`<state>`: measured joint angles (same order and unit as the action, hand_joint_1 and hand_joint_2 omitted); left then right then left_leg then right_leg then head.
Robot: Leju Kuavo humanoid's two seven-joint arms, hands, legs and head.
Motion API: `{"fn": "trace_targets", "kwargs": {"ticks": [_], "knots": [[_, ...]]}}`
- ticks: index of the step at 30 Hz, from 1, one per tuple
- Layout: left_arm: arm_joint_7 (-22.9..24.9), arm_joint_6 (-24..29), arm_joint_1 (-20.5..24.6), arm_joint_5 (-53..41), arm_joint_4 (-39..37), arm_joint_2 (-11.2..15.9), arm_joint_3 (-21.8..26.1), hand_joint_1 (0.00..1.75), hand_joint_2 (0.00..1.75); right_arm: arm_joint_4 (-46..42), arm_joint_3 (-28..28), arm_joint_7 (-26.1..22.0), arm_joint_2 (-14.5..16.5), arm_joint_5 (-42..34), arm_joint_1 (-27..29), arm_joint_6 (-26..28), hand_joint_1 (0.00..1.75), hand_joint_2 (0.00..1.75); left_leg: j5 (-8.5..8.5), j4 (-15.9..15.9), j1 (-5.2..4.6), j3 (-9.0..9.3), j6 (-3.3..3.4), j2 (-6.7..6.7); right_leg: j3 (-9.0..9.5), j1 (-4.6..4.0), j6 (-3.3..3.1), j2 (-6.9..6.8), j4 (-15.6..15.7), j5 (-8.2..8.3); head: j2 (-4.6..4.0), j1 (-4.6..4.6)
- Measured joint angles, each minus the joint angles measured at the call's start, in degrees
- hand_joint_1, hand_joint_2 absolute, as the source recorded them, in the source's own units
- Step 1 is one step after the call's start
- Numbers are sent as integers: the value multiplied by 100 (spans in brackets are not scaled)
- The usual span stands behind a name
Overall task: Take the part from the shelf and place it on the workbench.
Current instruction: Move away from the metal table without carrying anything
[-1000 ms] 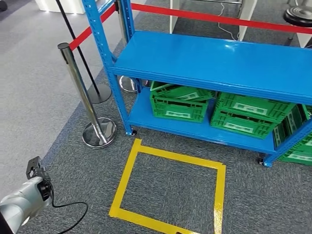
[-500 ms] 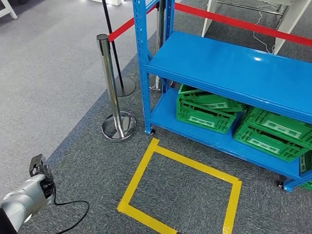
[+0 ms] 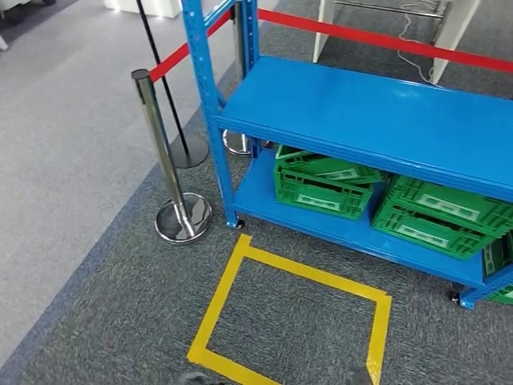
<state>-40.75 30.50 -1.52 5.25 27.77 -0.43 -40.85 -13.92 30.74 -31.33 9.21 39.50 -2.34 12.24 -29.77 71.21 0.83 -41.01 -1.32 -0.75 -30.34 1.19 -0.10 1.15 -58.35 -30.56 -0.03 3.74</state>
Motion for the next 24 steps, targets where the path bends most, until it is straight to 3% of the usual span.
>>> {"fn": "trace_targets", "kwargs": {"ticks": [2, 3, 5, 8, 10, 12, 13, 14, 15, 17, 18, 20, 22, 24], "knots": [[-49, -150, -62, -1534, 67, -84, 1267, 0, 0, -3, 294, 34, -23, 21, 21, 19, 0, 0, 356, -693, 1, 275, -14, 44, 36, -29, 25, -106, -9, -66, 0, -14], [-3, -221, -77, -1805, 66, -86, 1838, 0, 0, -3, 427, 45, -19, 9, -5, 17, 0, 0, 421, -954, -24, 415, 10, 60, 58, -29, 57, -123, -13, -104, 1, -12], [52, -326, -148, -1375, 63, -146, 2645, 0, 0, -3, 652, 54, 4, -23, -40, 15, 0, 0, 357, -1139, -96, 556, 102, 59, 91, -6, 141, -139, 3, -171, 0, -3], [62, -373, -287, 14, 62, -313, 3189, 0, 0, -3, 837, 42, 16, -61, -72, 15, 0, 0, 333, -1243, -85, 669, 225, 21, 162, 8, 246, -175, -12, -276, -1, -24], [62, -376, -340, 301, 62, -396, 3436, 0, 0, -3, 929, 28, 17, -79, -90, 13, 0, 0, 324, -1306, -59, 745, 289, 21, -66, 2, 286, -154, -487, -529, -1, -68], [62, -379, -353, 297, 62, -452, 3618, 0, 0, -3, 1002, 25, 17, -86, -81, 10, 0, 0, 286, -1311, -67, 771, 336, 28, -540, -2, 303, -139, -1246, -816, -1, -95], [62, -379, -360, 292, 62, -479, 3681, 0, 0, -3, 1031, 25, 16, -87, -71, 10, 0, 0, 263, -1309, -74, 790, 346, 30, -725, -4, 303, -137, -1487, -843, -1, -100], [62, -379, -372, 281, 62, -505, 3731, 0, 0, -3, 1052, 25, 16, -87, -60, 10, 0, 0, 236, -1308, -80, 819, 349, 38, -808, -7, 296, -137, -1514, -741, -1, -104], [62, -379, -383, 272, 62, -528, 3776, 0, 0, -3, 1065, 24, 16, -86, -53, 11, 0, 0, 202, -1307, -84, 861, 345, 52, -776, -12, 281, -145, -1316, -524, -1, -108], [62, -379, -404, 259, 61, -566, 3850, 0, 0, -3, 1084, 22, 16, -84, -56, 11, 0, 0, 122, -1300, -102, 957, 318, 96, -508, -40, 228, -271, -566, -18, 0, -114], [62, -379, -410, 257, 61, -579, 3878, 0, 0, -3, 1096, 20, 16, -83, -69, 11, 0, 0, 83, -1290, -117, 991, 294, 119, -374, -60, 195, -341, -268, 130, -1, -116], [62, -385, -420, 229, 60, -600, 3933, 0, 0, -3, 1126, 18, 16, -81, -90, 11, 0, 0, 38, -1281, -142, 1024, 248, 185, -271, -94, 144, -401, -57, 183, 0, -113], [62, -403, -421, 163, 60, -619, 3996, 0, 0, -3, 1149, 14, 16, -79, -84, 11, 0, 0, 4, -1283, -139, 1049, 205, 245, -258, -80, 100, -316, -27, 196, 0, -114], [62, -431, -420, 101, 61, -632, 4059, 0, 0, -4, 1164, 7, 16, -81, -73, 12, 0, 0, -161, -1086, -122, 998, 144, 218, -230, -51, 44, -244, 5, 206, 1, -103]]}}
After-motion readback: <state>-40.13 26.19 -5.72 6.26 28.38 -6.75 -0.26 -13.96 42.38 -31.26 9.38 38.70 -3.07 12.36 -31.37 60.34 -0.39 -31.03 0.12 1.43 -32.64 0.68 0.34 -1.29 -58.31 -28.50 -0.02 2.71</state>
